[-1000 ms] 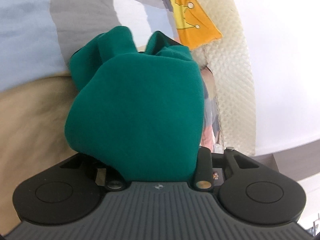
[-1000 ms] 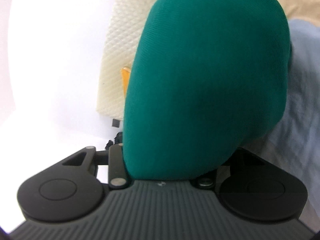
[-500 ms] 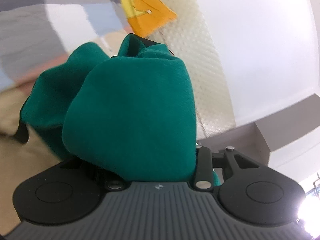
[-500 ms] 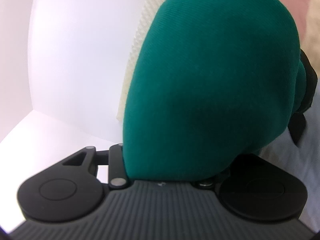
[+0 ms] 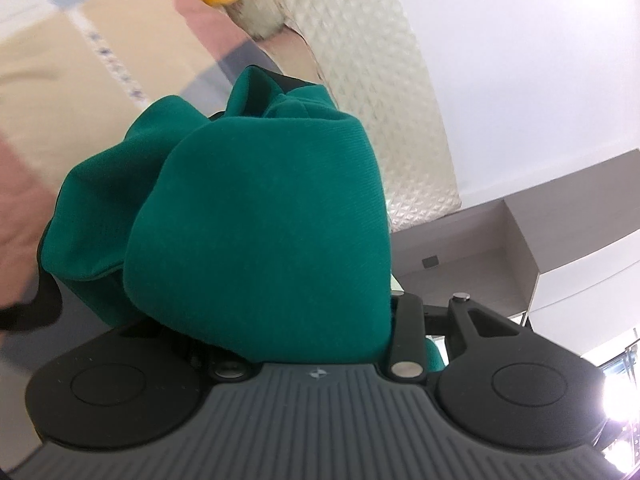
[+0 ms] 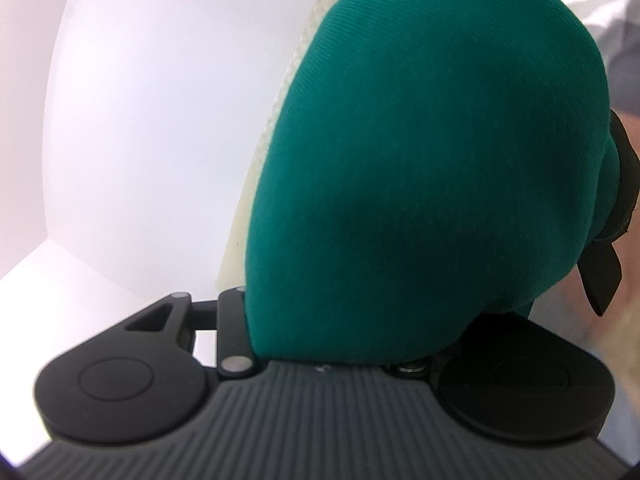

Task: Fold large clothes
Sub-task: 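Lift the gripped end with both tools and fold it over the bundle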

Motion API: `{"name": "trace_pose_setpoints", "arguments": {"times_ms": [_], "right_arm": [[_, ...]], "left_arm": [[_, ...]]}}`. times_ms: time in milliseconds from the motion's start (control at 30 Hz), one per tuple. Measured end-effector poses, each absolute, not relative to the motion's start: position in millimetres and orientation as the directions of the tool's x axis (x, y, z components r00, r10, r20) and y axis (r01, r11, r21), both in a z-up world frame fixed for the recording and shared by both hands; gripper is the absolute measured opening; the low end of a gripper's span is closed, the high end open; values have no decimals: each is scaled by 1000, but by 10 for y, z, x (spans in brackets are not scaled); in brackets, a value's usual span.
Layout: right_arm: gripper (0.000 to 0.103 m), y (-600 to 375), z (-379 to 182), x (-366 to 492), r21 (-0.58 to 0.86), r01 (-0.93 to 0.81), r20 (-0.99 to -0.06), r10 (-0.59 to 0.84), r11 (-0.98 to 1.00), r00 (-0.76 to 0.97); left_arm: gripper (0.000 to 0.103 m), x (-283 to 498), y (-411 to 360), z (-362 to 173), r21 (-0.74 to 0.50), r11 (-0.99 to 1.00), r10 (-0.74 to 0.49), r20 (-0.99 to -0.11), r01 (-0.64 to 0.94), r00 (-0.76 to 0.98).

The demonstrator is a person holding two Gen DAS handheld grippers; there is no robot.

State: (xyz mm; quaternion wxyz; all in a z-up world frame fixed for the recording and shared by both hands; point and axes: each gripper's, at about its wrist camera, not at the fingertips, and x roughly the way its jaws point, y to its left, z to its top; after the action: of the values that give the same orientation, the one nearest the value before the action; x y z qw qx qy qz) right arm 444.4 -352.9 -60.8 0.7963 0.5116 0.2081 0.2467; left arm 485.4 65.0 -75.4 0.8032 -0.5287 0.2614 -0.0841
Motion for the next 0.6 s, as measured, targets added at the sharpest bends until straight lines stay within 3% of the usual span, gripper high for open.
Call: {"name": "trace_pose_setpoints", "arguments": {"times_ms": [233, 400, 600], "right_arm": [[49, -3857, -762, 5346, 921, -196, -30, 561, 338, 827], [49, -4015, -1179, 5790, 926, -198, -5, 535, 321, 845], [50, -4071, -1945, 5936, 934, -111, -98, 543, 338, 834]], "left_arm": [[43, 6063, 198, -752, -866, 496, -445, -319, -66, 837], [44, 6726, 54, -1115, -838, 545, -475, -309, 0, 824], [44, 6952, -66, -1755, -777, 630, -487, -408, -13, 772]]}}
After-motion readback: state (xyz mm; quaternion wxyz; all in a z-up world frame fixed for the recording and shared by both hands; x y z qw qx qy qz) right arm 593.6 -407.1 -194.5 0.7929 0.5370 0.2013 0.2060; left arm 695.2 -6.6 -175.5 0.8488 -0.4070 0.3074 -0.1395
